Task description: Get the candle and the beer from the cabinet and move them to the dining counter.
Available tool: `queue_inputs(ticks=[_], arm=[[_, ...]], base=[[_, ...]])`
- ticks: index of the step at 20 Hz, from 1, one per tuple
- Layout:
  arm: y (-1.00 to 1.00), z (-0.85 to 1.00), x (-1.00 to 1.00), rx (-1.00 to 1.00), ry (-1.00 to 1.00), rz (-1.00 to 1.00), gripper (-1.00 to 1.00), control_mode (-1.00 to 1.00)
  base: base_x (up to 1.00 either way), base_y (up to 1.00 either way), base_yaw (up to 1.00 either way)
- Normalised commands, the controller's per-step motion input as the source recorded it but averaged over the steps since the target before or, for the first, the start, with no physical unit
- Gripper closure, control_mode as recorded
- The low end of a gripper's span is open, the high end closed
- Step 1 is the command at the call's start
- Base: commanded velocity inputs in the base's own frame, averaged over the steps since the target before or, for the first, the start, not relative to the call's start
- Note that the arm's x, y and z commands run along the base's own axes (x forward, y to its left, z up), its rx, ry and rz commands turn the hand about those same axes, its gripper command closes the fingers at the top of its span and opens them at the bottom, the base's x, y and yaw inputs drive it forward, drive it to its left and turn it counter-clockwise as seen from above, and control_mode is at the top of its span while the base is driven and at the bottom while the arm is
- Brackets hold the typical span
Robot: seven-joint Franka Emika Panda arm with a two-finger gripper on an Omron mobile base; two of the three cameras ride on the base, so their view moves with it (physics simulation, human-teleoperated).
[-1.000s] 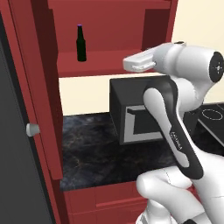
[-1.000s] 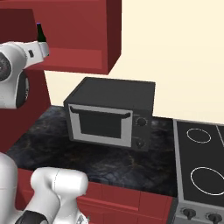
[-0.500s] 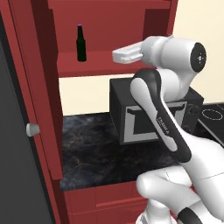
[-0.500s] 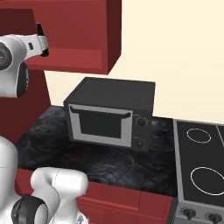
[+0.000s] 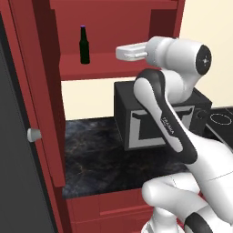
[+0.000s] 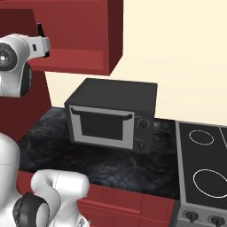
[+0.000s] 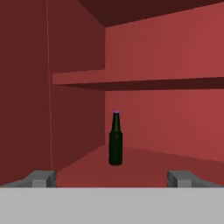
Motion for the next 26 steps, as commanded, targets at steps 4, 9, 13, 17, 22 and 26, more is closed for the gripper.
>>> queue_inputs(ticks=[4, 9, 13, 17, 22, 26], arm=[[0.0, 0.0, 0.2, 0.0, 0.0, 0.0, -1.0, -1.0], [0.0, 0.0, 0.43, 0.01, 0.02, 0.01, -1.0, -1.0], [0.0, 0.0, 0.31, 0.0, 0.01, 0.02, -1.0, -1.0], [0.0, 0.0, 0.28, 0.0, 0.01, 0.0, -1.0, -1.0], [0.04, 0.0, 0.21, 0.0, 0.0, 0.0, -1.0, -1.0], [0.11, 0.0, 0.18, 0.0, 0.0, 0.0, -1.0, -1.0]], base=[[0.0, 0.0, 0.0], [0.0, 0.0, 0.0], [0.0, 0.0, 0.0], [0.0, 0.0, 0.0], [0.0, 0.0, 0.0], [0.0, 0.0, 0.0]])
